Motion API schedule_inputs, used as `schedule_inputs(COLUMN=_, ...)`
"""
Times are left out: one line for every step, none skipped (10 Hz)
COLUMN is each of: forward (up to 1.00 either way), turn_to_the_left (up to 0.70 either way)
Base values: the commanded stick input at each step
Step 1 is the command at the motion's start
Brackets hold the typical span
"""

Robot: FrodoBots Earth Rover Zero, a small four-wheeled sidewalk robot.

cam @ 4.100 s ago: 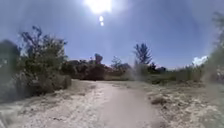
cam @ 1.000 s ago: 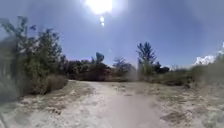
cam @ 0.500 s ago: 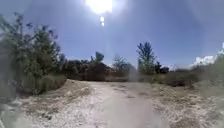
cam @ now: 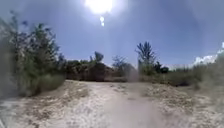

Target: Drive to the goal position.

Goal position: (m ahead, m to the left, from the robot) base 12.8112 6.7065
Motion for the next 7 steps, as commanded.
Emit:
schedule_inputs(forward=0.44, turn_to_the_left=0.02)
schedule_inputs(forward=0.44, turn_to_the_left=0.02)
schedule_inputs(forward=0.44, turn_to_the_left=0.02)
schedule_inputs(forward=0.44, turn_to_the_left=0.02)
schedule_inputs(forward=0.44, turn_to_the_left=0.02)
schedule_inputs(forward=0.44, turn_to_the_left=0.02)
schedule_inputs(forward=0.44, turn_to_the_left=0.02)
